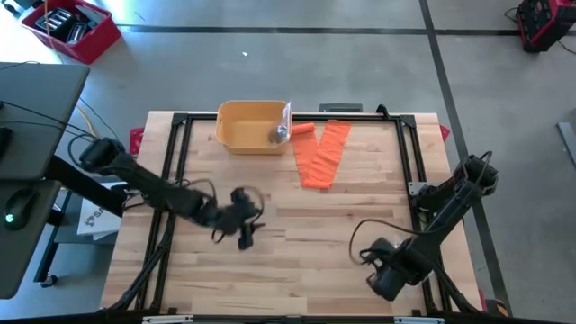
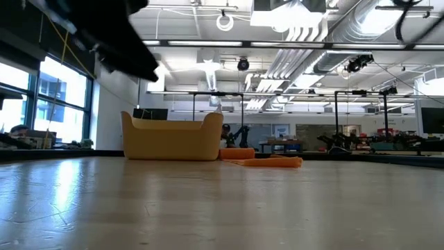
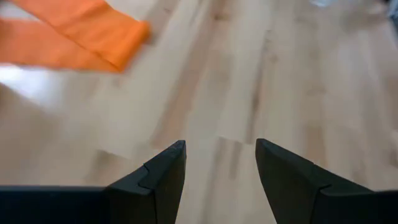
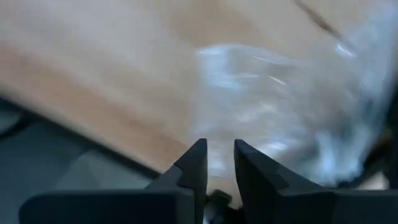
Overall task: Roll bandage
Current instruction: Move the transparent zip bag to the bottom left of the table
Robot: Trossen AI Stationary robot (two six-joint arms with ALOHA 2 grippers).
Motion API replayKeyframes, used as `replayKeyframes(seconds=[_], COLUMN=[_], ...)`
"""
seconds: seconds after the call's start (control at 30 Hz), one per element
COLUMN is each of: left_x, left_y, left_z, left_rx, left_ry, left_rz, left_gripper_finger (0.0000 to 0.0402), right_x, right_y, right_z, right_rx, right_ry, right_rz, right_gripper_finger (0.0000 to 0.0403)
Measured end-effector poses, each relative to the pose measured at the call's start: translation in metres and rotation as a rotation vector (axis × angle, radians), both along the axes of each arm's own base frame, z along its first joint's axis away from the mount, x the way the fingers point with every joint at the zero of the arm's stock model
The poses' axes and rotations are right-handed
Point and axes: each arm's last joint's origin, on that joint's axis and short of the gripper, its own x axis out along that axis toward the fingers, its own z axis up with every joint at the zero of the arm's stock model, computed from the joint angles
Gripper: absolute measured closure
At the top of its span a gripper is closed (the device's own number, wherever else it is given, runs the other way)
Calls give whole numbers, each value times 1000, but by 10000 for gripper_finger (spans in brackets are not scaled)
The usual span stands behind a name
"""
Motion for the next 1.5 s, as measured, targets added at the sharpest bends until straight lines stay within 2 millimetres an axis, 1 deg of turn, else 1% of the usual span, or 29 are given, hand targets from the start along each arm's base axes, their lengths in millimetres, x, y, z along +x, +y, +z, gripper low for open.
replayKeyframes(seconds=[0.07,0.13,0.2,0.27,0.33,0.4,0.43,0.47,0.5,0.53,0.57,0.6,0.63,0.67,0.73,0.8,0.83,0.93,1.03,1.1,1.17,1.23,1.33,1.4,1.43,1.5], left_x=[-11,-20,-27,-30,-34,-35,-36,-36,-36,-36,-35,-35,-34,-34,-34,-34,-34,-33,-35,-41,-49,-61,-80,-91,-97,-108], left_y=[-11,-20,-28,-36,-41,-45,-46,-48,-49,-49,-49,-49,-50,-50,-50,-50,-50,-48,-48,-49,-53,-61,-86,-99,-103,-105], left_z=[-16,-24,-28,-25,-24,-22,-20,-19,-17,-16,-15,-14,-13,-13,-12,-13,-13,-13,-18,-22,-21,-17,-3,6,5,-5], left_rx=[-63,-141,-175,-190,-185,-165,-155,-142,-130,-121,-110,-104,-100,-100,-100,-90,-84,-77,-98,-158,-253,-325,-405,-454,-468,-476], left_ry=[-56,-109,-131,-155,-178,-207,-224,-244,-259,-270,-278,-288,-296,-303,-304,-303,-302,-295,-243,-156,-26,123,281,375,426,525], left_rz=[6,-4,-36,-64,-69,-73,-73,-75,-80,-83,-87,-89,-93,-95,-95,-100,-103,-98,-109,-152,-213,-273,-383,-372,-332,-236], left_gripper_finger=[215,215,215,215,216,216,216,216,216,216,216,216,216,216,216,216,216,216,216,216,216,216,218,225,230,239], right_x=[-4,-6,-3,0,4,14,23,37,54,73,90,105,117,127,141,149,150,147,141,138,136,134,132,131,130,129], right_y=[-2,-4,-3,-4,-8,-11,-16,-21,-27,-35,-42,-49,-54,-57,-62,-64,-64,-68,-73,-77,-79,-80,-81,-83,-83,-85], right_z=[-8,-18,-28,-40,-56,-70,-75,-77,-76,-72,-63,-52,-38,-24,0,15,20,24,15,7,0,-7,-16,-22,-25,-31], right_rx=[19,52,131,173,203,251,261,249,201,107,-14,-136,-228,-280,-315,-304,-303,-344,-398,-406,-412,-413,-434,-458,-469,-496], right_ry=[109,219,283,288,267,192,91,-76,-296,-545,-769,-929,-1048,-1131,-1200,-1193,-1168,-1049,-931,-897,-880,-877,-883,-901,-918,-951], right_rz=[-123,-227,-238,-225,-214,-204,-192,-172,-147,-104,-43,13,72,128,207,295,330,362,354,333,323,325,317,300,288,271], right_gripper_finger=[344,354,364,373,381,388,390,392,393,395,395,396,396,396,396,396,396,396,396,396,396,396,396,396,396,396])
